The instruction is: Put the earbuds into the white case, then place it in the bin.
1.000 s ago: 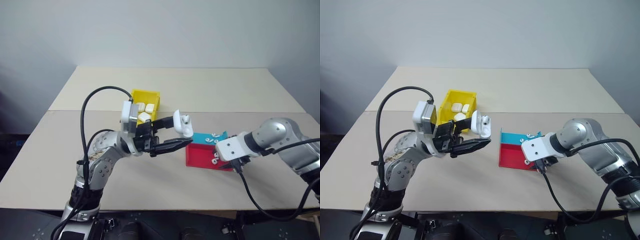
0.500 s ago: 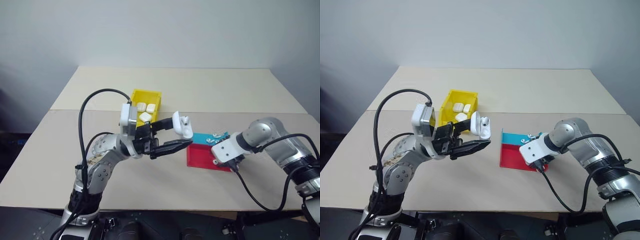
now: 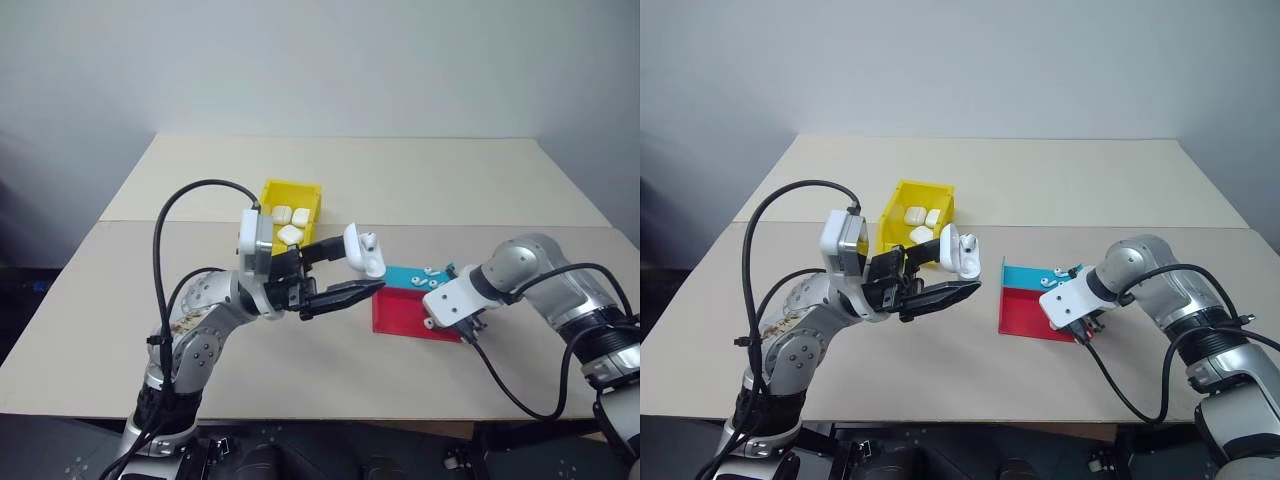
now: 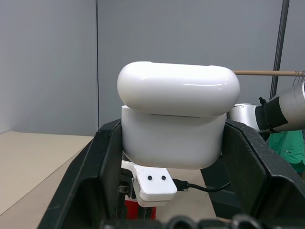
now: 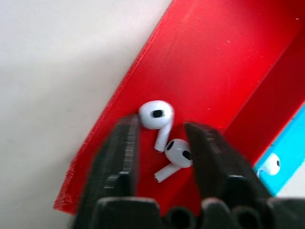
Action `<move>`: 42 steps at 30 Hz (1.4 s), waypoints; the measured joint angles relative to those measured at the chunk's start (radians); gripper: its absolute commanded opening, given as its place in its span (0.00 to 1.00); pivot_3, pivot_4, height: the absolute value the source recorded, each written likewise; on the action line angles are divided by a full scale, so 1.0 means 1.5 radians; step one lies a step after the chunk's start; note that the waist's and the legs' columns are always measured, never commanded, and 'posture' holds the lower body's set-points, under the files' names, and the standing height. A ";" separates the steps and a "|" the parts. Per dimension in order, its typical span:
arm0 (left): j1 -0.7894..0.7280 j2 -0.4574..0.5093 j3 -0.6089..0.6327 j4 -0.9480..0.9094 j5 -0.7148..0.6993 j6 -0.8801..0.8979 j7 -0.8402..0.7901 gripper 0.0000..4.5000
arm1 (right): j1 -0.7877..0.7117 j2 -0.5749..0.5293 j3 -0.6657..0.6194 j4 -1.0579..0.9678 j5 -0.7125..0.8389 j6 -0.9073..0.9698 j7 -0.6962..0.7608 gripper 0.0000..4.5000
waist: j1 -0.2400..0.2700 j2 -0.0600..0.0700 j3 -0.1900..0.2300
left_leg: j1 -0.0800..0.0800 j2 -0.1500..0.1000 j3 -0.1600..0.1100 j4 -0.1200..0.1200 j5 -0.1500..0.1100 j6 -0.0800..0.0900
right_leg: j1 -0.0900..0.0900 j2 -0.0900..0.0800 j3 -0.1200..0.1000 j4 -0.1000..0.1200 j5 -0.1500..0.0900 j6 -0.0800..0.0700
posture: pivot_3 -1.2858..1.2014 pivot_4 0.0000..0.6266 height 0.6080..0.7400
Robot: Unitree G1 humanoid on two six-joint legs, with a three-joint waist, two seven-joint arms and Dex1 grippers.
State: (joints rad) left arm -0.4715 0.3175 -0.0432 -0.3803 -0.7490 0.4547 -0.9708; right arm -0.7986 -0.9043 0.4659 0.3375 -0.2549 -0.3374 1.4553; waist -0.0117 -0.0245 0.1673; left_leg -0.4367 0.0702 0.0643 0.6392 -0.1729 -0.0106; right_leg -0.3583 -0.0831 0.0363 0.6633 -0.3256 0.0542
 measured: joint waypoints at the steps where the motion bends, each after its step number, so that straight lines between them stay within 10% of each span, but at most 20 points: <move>1: 0.000 0.001 0.000 0.000 0.000 0.000 0.000 0.63 | 0.001 0.000 0.000 0.000 0.000 0.000 0.001 0.08 | 0.000 0.000 0.000 | 0.000 0.000 0.000 0.000 0.000 0.000 | 0.000 0.000 0.000 0.000 0.000 0.000 | 0.52 0.24 1.00; 26: -0.007 0.018 0.004 0.003 -0.024 0.002 -0.011 0.63 | 0.039 0.046 -0.045 -0.154 0.030 0.449 -0.035 0.01 | 0.001 0.000 0.000 | 0.000 0.000 0.000 0.000 0.000 0.000 | 0.001 0.000 0.000 0.000 0.000 0.000 | 0.52 0.24 1.00; 35: -0.007 0.023 0.004 0.003 -0.024 0.002 -0.011 0.63 | 0.039 0.046 -0.028 -0.156 0.003 0.450 -0.047 0.62 | 0.001 0.000 0.000 | 0.000 0.000 0.000 0.000 0.000 0.000 | 0.001 0.000 0.000 0.000 0.000 0.000 | 0.52 0.24 1.00; 42: -0.005 0.024 0.004 0.003 -0.024 0.002 -0.010 0.63 | 0.039 0.043 -0.031 -0.174 0.032 0.444 -0.012 0.62 | 0.001 0.000 0.000 | 0.000 0.000 0.000 0.000 0.000 0.000 | 0.001 0.000 0.000 0.000 0.000 0.000 | 0.52 0.24 1.00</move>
State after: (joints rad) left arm -0.4783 0.3537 -0.0370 -0.3761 -0.7853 0.4578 -0.9853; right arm -0.7403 -0.8399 0.4190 0.0772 -0.2075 0.3285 1.4366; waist -0.0108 -0.0244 0.1673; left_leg -0.4361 0.0700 0.0639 0.6392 -0.1732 -0.0100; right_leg -0.3573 -0.0832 0.0359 0.6630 -0.3256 0.0543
